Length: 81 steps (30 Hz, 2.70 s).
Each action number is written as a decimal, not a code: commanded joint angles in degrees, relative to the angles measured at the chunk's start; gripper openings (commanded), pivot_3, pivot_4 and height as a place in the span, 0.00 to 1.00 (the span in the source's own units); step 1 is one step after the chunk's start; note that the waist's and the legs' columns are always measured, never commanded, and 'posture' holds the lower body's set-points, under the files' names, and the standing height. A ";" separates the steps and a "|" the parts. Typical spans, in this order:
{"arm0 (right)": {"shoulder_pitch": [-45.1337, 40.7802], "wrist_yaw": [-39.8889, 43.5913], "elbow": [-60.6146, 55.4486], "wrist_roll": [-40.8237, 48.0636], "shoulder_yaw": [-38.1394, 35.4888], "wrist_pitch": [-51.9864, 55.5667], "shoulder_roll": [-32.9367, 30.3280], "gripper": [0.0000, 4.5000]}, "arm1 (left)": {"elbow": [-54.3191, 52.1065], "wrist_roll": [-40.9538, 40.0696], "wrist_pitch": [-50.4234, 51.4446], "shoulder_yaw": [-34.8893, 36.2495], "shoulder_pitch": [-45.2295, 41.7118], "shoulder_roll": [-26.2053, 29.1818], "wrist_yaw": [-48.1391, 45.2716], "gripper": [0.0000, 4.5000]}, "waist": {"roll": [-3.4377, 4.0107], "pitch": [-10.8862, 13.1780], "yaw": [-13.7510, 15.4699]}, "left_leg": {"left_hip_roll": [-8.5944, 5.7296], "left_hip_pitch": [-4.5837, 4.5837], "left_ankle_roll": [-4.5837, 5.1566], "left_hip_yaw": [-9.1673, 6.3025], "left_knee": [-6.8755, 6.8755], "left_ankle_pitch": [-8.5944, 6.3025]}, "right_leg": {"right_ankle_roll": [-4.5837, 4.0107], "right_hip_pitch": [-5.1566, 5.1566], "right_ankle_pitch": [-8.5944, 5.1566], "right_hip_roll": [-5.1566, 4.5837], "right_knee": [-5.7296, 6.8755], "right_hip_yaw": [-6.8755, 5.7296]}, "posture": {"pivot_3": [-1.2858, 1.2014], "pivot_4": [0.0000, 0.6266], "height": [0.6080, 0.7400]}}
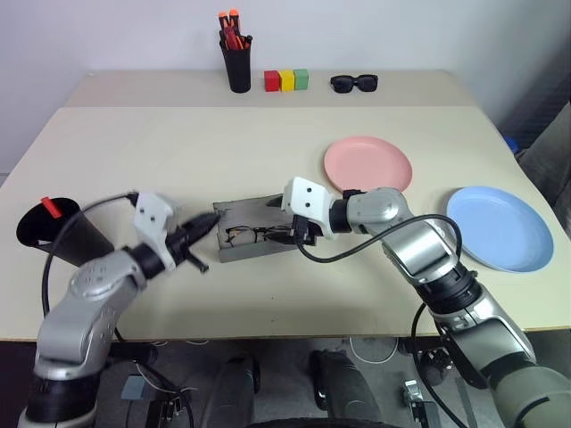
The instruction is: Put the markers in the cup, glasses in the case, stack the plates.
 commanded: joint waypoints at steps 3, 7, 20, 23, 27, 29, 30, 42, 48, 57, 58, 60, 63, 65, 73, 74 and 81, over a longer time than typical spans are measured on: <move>6.85 -1.83 -10.50 0.05 -5.81 1.68 -5.07 0.68 | 11.06 0.80 14.46 -2.40 -15.22 -2.89 7.48 0.01 | -0.02 0.01 0.44 | -0.02 0.00 0.00 0.00 0.01 0.00 | 0.02 0.01 0.00 -0.01 0.00 0.00 | 0.52 0.24 1.00; 14.47 -3.10 -17.51 0.78 -10.41 1.79 -9.08 0.68 | 21.53 0.42 20.60 -3.62 -26.60 -6.04 8.00 0.01 | -0.05 0.02 0.36 | -0.05 -0.01 0.00 -0.06 0.03 0.00 | 0.04 0.04 0.00 -0.01 0.00 -0.05 | 0.52 0.24 1.00; 24.33 -8.61 -25.60 4.05 -20.32 7.14 -10.61 0.68 | 39.15 5.13 27.29 -15.79 -38.65 -5.52 -2.28 0.01 | -0.06 0.02 0.19 | -0.06 0.02 -0.02 -0.06 -0.01 0.01 | 0.06 0.03 -0.02 0.01 0.03 -0.01 | 0.52 0.24 1.00; 25.32 -9.19 -25.64 5.78 -22.03 7.72 -10.36 0.68 | 36.70 5.05 27.38 -16.88 -37.24 -4.15 -4.70 0.01 | -0.06 0.03 0.16 | -0.06 0.02 -0.02 -0.06 -0.01 0.01 | 0.06 0.04 -0.02 -0.01 0.03 -0.01 | 0.52 0.24 1.00; 25.90 -9.67 -24.53 5.86 -21.68 6.68 -10.56 0.68 | 31.46 5.14 26.36 -17.57 -34.54 -2.21 -6.59 0.01 | -0.06 0.03 0.06 | -0.06 0.02 -0.02 -0.06 -0.02 0.01 | 0.06 0.03 -0.02 0.00 0.03 0.00 | 0.52 0.24 1.00; 25.37 -9.88 -24.00 6.02 -21.42 6.62 -10.20 0.68 | 27.38 4.33 26.63 -17.22 -32.83 -1.26 -7.56 0.01 | -0.06 0.03 0.07 | -0.05 0.03 -0.02 -0.06 -0.02 0.01 | 0.06 0.03 -0.03 0.00 0.03 0.01 | 0.52 0.24 1.00; 25.16 -9.95 -23.78 6.08 -21.31 6.57 -10.10 0.68 | 25.52 3.94 26.87 -17.10 -32.05 -0.85 -8.01 0.01 | -0.06 0.03 0.02 | -0.05 0.03 -0.02 -0.05 -0.01 0.01 | 0.06 0.03 -0.03 0.00 0.03 0.01 | 0.52 0.24 1.00; 23.67 -10.03 -19.69 5.76 -20.11 3.85 -10.27 0.68 | 0.20 -1.29 27.38 -13.94 -15.44 7.03 -11.86 0.01 | -0.05 0.02 0.01 | -0.02 0.06 -0.02 0.00 -0.06 0.01 | 0.00 0.03 -0.06 -0.01 0.02 0.06 | 0.52 0.24 1.00; 21.71 -10.89 -16.18 5.03 -19.92 2.71 -9.88 0.68 | -7.08 2.63 9.97 -12.60 -5.30 9.39 -14.27 0.01 | -0.05 0.02 0.34 | -0.02 0.06 -0.02 0.04 0.01 0.01 | -0.21 0.07 -0.17 -0.05 -0.01 0.07 | 0.52 0.24 1.00; 10.88 -18.85 4.07 -10.07 -12.42 -4.38 -9.68 0.68 | -6.65 3.00 -12.94 -9.03 2.12 2.76 -16.95 0.01 | -0.04 0.02 0.27 | -0.02 0.07 -0.03 0.13 0.02 0.02 | -0.25 0.10 -0.16 -0.08 -0.09 0.10 | 0.52 0.24 1.00; 9.44 -20.09 7.28 -12.07 -11.37 -5.78 -9.37 0.68 | -6.44 3.12 -13.94 -9.42 2.66 2.25 -17.02 0.01 | -0.04 0.02 0.26 | -0.02 0.07 -0.03 0.14 0.01 0.02 | -0.25 0.10 -0.15 -0.08 -0.10 0.10 | 0.52 0.24 1.00; 6.98 -22.12 13.18 -15.27 -9.62 -8.53 -8.62 0.68 | -6.21 2.84 -15.51 -9.76 3.54 1.29 -17.28 0.01 | -0.04 0.02 0.22 | -0.03 0.06 -0.03 0.18 0.02 0.02 | -0.24 0.09 -0.15 -0.08 -0.09 0.13 | 0.52 0.24 1.00; 3.90 -24.40 21.25 -18.80 -7.60 -12.55 -7.12 0.68 | -6.39 2.24 -17.19 -9.79 4.47 0.17 -17.46 0.01 | -0.04 0.02 0.20 | -0.03 0.06 -0.02 0.17 0.02 0.02 | -0.22 0.08 -0.14 -0.06 -0.08 0.13 | 0.52 0.24 1.00; 2.43 -25.53 25.01 -20.37 -7.14 -14.45 -6.21 0.68 | -6.45 2.13 -17.56 -9.75 4.66 -0.22 -17.30 0.01 | -0.03 0.02 0.15 | -0.03 0.07 -0.02 0.17 0.02 0.02 | -0.20 0.09 -0.12 -0.05 -0.07 0.13 | 0.52 0.24 1.00; 1.51 -25.63 28.90 -23.19 -6.74 -19.85 -5.66 0.01 | -7.54 1.94 -17.30 -9.68 5.49 -0.74 -15.92 0.00 | -0.03 0.02 0.08 | -0.03 0.07 -0.02 0.15 0.02 0.02 | -0.03 0.10 -0.03 -0.04 -0.06 0.13 | 0.52 0.24 1.00; 1.78 -25.55 28.23 -23.59 -6.82 -20.21 -5.96 0.01 | -7.58 1.87 -17.30 -9.70 5.54 -0.73 -15.83 0.00 | -0.03 0.02 0.08 | -0.03 0.08 -0.02 0.14 0.02 0.02 | -0.02 0.10 -0.03 -0.04 -0.05 0.13 | 0.52 0.24 1.00; 6.67 -23.82 14.35 -24.25 -12.69 -16.98 -11.57 0.01 | -6.38 1.85 -18.49 -11.95 4.03 -1.76 -17.29 0.00 | -0.01 0.04 0.50 | -0.04 0.06 -0.02 0.12 0.03 0.02 | -0.02 0.10 -0.02 -0.04 -0.05 0.13 | 0.52 0.24 1.00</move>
